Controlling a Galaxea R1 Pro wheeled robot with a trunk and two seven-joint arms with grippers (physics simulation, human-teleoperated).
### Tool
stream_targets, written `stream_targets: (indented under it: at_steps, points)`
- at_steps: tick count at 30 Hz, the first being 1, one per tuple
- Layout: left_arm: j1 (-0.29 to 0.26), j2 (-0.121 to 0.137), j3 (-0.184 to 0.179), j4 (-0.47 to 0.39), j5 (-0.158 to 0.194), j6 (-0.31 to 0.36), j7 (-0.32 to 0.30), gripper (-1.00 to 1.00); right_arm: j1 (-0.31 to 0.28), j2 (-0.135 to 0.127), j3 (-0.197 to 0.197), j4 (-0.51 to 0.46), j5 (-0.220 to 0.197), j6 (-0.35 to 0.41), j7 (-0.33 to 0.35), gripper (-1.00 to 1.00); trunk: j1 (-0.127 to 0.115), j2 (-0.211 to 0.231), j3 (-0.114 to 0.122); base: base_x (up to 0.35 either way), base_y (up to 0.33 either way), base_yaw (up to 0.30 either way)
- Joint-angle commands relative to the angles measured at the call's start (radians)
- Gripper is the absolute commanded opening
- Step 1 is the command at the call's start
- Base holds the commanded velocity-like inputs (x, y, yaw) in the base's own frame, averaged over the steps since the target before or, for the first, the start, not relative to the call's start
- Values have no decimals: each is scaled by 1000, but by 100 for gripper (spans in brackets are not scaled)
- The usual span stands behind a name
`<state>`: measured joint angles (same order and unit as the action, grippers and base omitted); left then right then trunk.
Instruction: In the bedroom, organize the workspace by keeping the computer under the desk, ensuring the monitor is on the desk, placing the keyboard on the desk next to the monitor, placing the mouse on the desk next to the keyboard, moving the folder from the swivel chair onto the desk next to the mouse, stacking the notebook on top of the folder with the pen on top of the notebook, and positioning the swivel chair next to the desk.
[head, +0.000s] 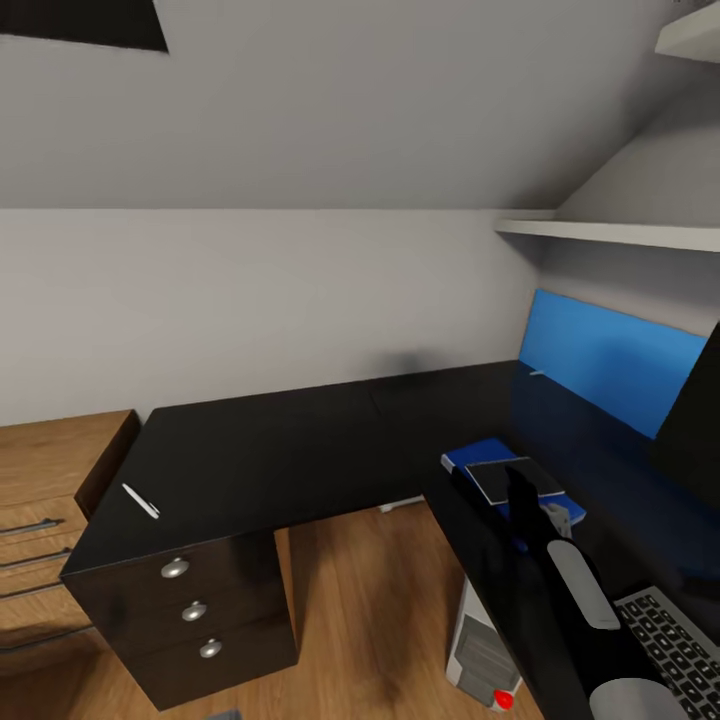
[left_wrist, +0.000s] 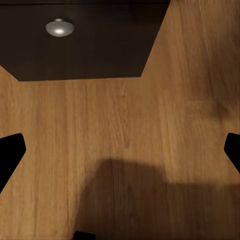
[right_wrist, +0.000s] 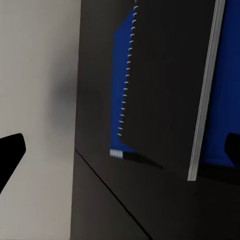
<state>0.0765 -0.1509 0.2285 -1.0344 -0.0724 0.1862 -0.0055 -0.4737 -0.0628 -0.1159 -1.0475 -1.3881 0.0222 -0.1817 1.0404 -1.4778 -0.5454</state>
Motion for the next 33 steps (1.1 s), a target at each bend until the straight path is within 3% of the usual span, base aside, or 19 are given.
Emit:
stream_targets:
  at_steps: [1, 17, 23, 25, 27, 28, 29, 31, 32, 33]
  points:
    - [0, -1, 2, -3, -7, 6, -1, 100, 0, 0, -1, -2, -6, 2, -5, 100, -4, 7, 2, 0, 0, 0]
    - [0, -1, 2, -1, -9, 6, 1, 100, 0, 2, 3, -9, -6, 1, 4, 100, -65, 119, 53, 0, 0, 0]
    - [0, -1, 7, -1, -9, 5, 3, 100, 0, 32, 2, -102, 6, -8, -1, 100, -88, 161, 71, 0, 0, 12]
    - [0, -1, 19, -1, -9, -3, 4, 100, 0, 60, 7, -109, 54, -10, -2, 100, -96, 175, 79, 0, 0, 146]
    - [0, -1, 41, -1, -9, -23, 4, 100, 0, 97, 24, -111, 156, -12, -2, 100, -104, 189, 86, 0, 0, 204]
    - [0, -1, 47, -1, -9, -29, 4, 100, 0, 108, 27, -111, 188, -12, -3, 100, -107, 196, 89, 0, 0, 228]
    - [0, -1, 58, -1, -9, -40, 4, 100, 0, 131, 33, -110, 254, -13, -3, 100, -111, 203, 93, 0, 0, 244]
    - [0, -1, 67, -1, -9, -49, 4, 100, 0, 154, 37, -107, 323, -16, -3, 100, -119, 217, 100, 0, 0, 253]
    - [0, -1, 74, -1, -8, -56, 5, 100, 0, 176, 41, -101, 390, -25, -4, 100, -123, 224, 103, 0, 0, 263]
    - [0, -1, 78, -1, -8, -58, 5, 100, 0, 186, 44, -96, 423, -30, -4, 100, -127, 231, 106, 0, 0, 266]
